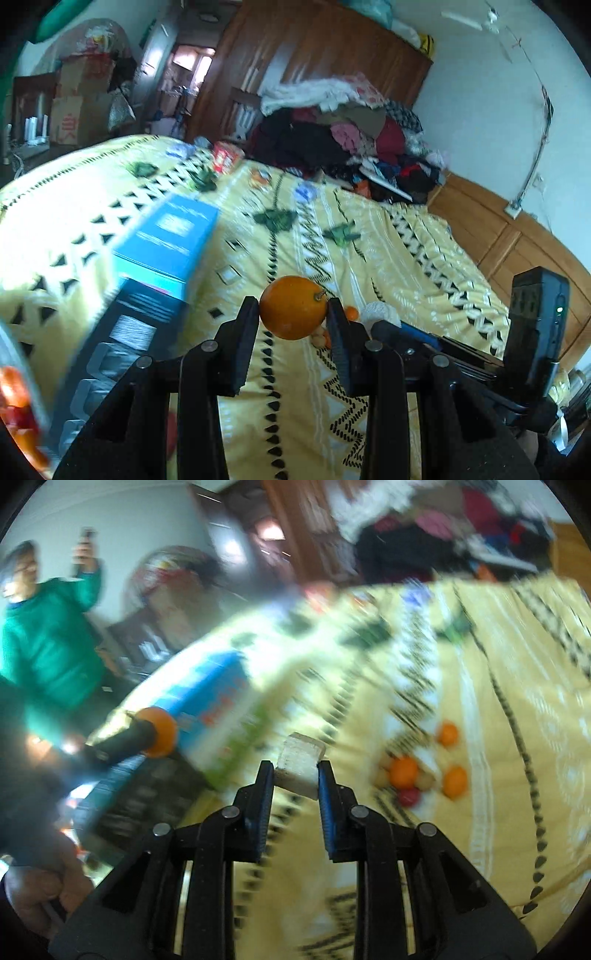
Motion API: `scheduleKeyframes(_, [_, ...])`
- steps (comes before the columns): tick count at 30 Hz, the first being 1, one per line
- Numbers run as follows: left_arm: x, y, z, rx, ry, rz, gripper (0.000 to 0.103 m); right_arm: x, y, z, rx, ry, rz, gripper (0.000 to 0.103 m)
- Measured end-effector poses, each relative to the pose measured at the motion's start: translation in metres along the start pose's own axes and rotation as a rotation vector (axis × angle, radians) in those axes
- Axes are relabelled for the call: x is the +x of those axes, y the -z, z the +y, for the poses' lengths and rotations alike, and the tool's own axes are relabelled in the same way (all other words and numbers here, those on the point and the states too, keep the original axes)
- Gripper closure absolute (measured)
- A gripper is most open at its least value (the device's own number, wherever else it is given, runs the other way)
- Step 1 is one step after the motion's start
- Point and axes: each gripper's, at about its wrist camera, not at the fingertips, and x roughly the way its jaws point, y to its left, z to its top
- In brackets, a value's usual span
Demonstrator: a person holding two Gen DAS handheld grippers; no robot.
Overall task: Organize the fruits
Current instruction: 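Carry the orange and white cube over the steel bowl and open both grippers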
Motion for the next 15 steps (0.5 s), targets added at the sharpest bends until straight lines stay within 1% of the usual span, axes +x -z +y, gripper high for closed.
scheduleKeyframes(2, [-0.037, -0.007, 0.017, -0.009, -0.037, -0.045, 0.065, -0.011, -0.01, 0.039, -0.055, -0.059, -0.023, 0.079])
scheduleKeyframes(4, [-0.073, -0.009, 0.039, -0.023, -0.092, -0.082, 0.065, -0.017, -0.015, 0.073, -0.102, -0.113, -0.035, 0.079])
scheduleKeyframes(6, [-0.109, -0.007, 0.068, -0.054, -0.157, -0.109, 0.065, -0.018, -0.016, 0.111, -0.146, -0.174, -0.033, 0.079])
scheduleKeyframes(9, [-0.152, 0.001, 0.119, -0.119, -0.267, -0.127, 0.065, -0.008, -0.013, 0.157, -0.198, -0.243, -0.012, 0.079])
scheduleKeyframes(13, [-0.189, 0.018, 0.18, -0.202, -0.397, -0.119, 0.065, 0.013, 0.0, 0.224, -0.267, -0.337, 0.051, 0.079])
scheduleKeyframes(15, [-0.195, 0.026, 0.203, -0.243, -0.433, -0.099, 0.065, 0.026, 0.009, 0.248, -0.289, -0.369, 0.091, 0.079])
